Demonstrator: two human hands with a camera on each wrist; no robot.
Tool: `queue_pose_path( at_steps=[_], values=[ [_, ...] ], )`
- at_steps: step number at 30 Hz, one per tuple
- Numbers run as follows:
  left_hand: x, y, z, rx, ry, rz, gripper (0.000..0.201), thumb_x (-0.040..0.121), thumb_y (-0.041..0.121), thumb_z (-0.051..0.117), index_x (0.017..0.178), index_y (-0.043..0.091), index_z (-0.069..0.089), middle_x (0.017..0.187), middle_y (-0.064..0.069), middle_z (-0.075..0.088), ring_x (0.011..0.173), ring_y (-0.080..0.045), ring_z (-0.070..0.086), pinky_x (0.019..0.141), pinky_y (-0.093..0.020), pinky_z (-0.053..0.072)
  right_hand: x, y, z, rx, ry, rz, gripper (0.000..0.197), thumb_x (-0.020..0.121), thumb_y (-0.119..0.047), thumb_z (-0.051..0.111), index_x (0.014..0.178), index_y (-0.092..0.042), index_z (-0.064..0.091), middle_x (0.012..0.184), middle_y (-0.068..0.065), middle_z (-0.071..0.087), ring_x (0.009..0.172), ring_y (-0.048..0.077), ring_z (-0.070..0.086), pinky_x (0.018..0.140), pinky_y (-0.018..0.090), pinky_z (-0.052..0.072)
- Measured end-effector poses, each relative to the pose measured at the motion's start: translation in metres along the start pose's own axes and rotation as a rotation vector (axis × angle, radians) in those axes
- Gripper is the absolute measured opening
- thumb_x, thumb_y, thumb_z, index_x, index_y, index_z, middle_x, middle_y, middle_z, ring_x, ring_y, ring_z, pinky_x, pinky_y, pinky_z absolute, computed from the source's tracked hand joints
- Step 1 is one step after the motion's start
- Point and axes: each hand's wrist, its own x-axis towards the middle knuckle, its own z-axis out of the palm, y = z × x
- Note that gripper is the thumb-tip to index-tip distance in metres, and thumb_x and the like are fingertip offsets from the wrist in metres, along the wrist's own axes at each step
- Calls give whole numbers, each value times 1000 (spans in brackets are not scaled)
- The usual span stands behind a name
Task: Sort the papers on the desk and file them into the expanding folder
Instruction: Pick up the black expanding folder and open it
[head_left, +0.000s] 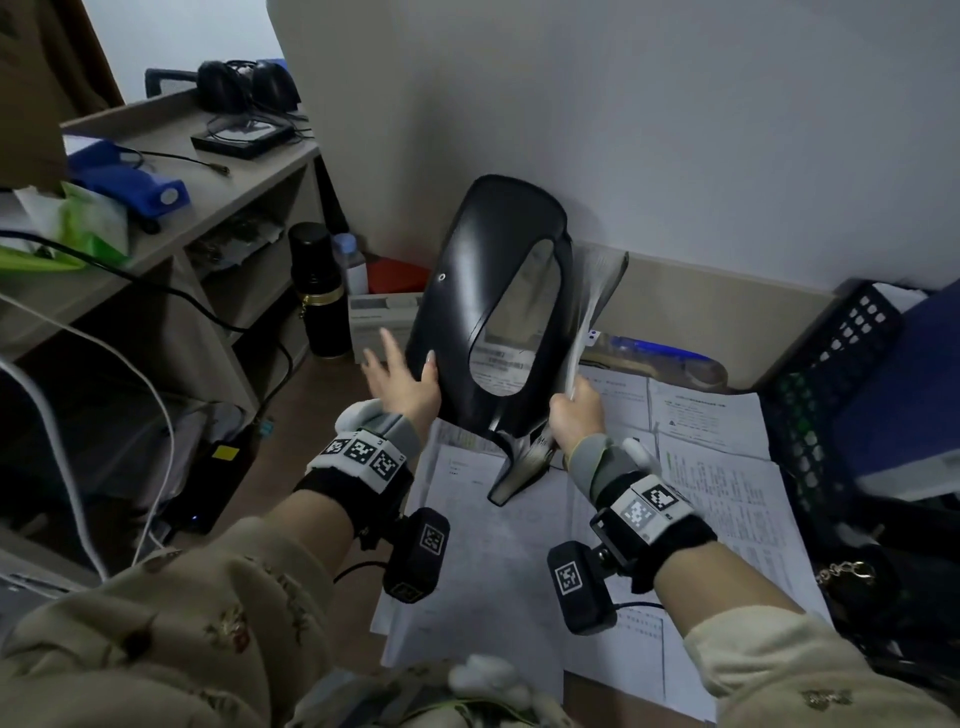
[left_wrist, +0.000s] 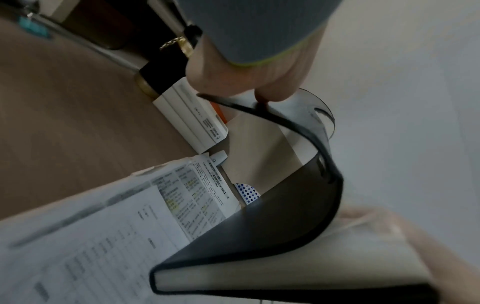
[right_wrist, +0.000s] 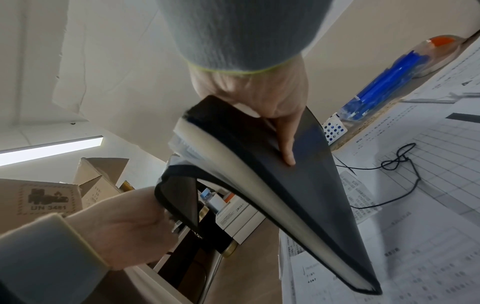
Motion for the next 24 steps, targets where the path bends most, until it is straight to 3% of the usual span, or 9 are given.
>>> queue_pose_path(
  at_steps=[3, 6, 9, 10, 13, 15, 17, 21, 24],
  values=[
    [5, 1, 4, 81, -127, 198, 67, 94, -4, 39, 152, 27, 24, 162, -5, 11, 149, -27, -6, 117, -29, 1, 0, 0, 0, -26, -6, 15, 54, 94, -1, 34, 147, -10, 28, 151, 8, 33, 137, 27, 35, 109, 29, 29],
    [-3, -1, 11, -70, -232, 239, 75, 84, -15, 31, 146, 26, 39, 157, -1, 28, 147, -18, 20, 117, -23, 17, -1, -1, 0, -17, -13, 20, 54, 94, -2, 34, 147, -11, 28, 151, 7, 34, 135, 27, 37, 107, 29, 32],
    [-10, 2, 13, -128, -287, 171, 69, 86, -5, 35, 143, 32, 45, 143, 4, 49, 129, -16, 48, 106, -25, 40, -1, -3, 0, -8, -26, 34, 55, 94, -3, 34, 148, -13, 27, 152, 7, 32, 137, 27, 35, 109, 30, 30],
    [-11, 5, 14, -130, -310, 129, 60, 89, 6, 38, 141, 33, 47, 138, 6, 53, 124, -15, 51, 101, -23, 40, -3, -5, 1, -11, -34, 34, 56, 94, -3, 34, 148, -13, 27, 152, 7, 33, 136, 27, 36, 109, 32, 30],
    [-6, 9, 19, -191, -445, 84, 56, 81, 59, 43, 137, 51, 45, 142, 12, 50, 133, -19, 45, 112, -39, 32, -5, -6, 6, -31, -49, 9, 56, 89, -3, 34, 142, -16, 39, 140, 11, 49, 119, 28, 52, 103, 38, 43],
    [-13, 17, 17, -170, -521, 115, 65, 78, 78, 41, 139, 63, 26, 152, 13, 38, 140, -20, 35, 115, -48, 27, -5, -3, 9, -39, -61, -12, 53, 84, -3, 34, 134, -16, 49, 126, 13, 60, 108, 31, 59, 97, 44, 49],
    [-27, 30, 9, -111, -529, 158, 67, 85, 76, 39, 144, 60, 11, 157, 10, 27, 143, -19, 27, 118, -46, 21, -7, -4, 9, -45, -74, -30, 50, 84, -2, 34, 127, -16, 54, 114, 10, 65, 100, 31, 61, 91, 43, 51],
    [-24, 24, 9, -133, -523, 198, 66, 94, 62, 41, 151, 44, 14, 158, 5, 25, 146, -17, 22, 120, -41, 19, -8, -4, 3, -59, -93, -38, 50, 87, 0, 34, 131, -17, 50, 103, 11, 64, 77, 23, 56, 74, 36, 49],
    [-20, 26, 10, -9, -463, 201, 64, 100, 50, 38, 154, 27, 12, 162, -3, 12, 149, -22, 8, 121, -41, 12, -10, -1, 4, -85, -94, -27, 53, 87, -2, 35, 138, -16, 44, 106, 13, 64, 80, 24, 55, 83, 41, 50]
  ],
)
